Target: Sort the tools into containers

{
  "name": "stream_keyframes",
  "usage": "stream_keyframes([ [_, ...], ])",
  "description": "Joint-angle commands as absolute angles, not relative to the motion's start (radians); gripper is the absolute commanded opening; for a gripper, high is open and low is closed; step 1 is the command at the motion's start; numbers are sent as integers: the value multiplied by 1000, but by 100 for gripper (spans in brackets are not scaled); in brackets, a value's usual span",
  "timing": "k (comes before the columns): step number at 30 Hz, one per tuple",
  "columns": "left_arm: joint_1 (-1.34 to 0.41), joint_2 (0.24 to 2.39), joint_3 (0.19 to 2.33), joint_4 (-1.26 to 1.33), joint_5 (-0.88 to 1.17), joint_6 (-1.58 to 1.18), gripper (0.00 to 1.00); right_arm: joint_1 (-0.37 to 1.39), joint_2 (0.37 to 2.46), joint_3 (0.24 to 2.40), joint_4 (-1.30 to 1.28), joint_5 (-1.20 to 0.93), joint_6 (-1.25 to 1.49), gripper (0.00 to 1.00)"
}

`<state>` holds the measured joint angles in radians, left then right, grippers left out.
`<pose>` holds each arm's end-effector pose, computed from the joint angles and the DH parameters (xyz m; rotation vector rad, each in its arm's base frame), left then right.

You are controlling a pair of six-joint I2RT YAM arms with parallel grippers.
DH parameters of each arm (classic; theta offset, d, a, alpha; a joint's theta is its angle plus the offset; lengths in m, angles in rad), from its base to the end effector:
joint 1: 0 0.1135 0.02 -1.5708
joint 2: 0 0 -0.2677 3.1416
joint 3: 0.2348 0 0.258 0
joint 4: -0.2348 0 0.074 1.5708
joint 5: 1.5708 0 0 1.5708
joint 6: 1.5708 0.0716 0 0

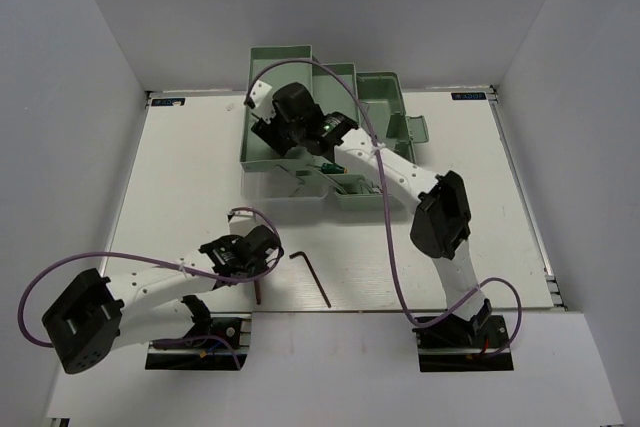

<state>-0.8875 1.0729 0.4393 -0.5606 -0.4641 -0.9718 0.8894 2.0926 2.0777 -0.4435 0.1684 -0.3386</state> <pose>0.1389 -0.1199 0.1202 -0.2222 2.5433 -0.0290 0.3462 0.4079 0.3379 -1.0793 1.7155 0.1778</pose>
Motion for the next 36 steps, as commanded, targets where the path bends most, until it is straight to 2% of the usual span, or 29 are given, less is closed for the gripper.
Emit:
stream_keyframes([
  [1, -893, 1112, 394, -563, -403, -994, 39, 864, 2042, 2092, -367, 198, -301, 71],
  [5, -893, 1121, 394, -563, -403, -994, 24, 836, 1970, 2123, -446, 170, -211, 71],
  [11, -893, 1063, 394, -586, -403, -994, 0, 773, 1793, 2051, -508, 183, -106, 58],
  [17, -904, 898, 509, -666, -403, -931, 0, 704, 1600, 1708, -534, 97, -75, 55],
  [20, -923, 838, 621, -675, -391, -826, 0, 678, 1491, 1521, -572, -145, -84, 54],
  [22, -933, 798, 675, -651, -365, -732, 0, 675, 1441, 1415, -612, -356, -147, 60],
  [25, -933, 787, 787, -641, -363, -641, 0, 689, 1413, 1223, -611, -495, -208, 70],
  [27, -933, 801, 870, -629, -389, -592, 0, 696, 1382, 1088, -560, -499, -209, 70],
  [28, -933, 825, 914, -615, -403, -578, 0, 716, 1365, 1063, -530, -461, -201, 64],
  [29, -933, 837, 932, -615, -419, -566, 0, 725, 1365, 1014, -505, -437, -190, 62],
  [36, -921, 914, 1041, -456, -593, -480, 0, 839, 1413, 957, -456, -368, -143, 58],
])
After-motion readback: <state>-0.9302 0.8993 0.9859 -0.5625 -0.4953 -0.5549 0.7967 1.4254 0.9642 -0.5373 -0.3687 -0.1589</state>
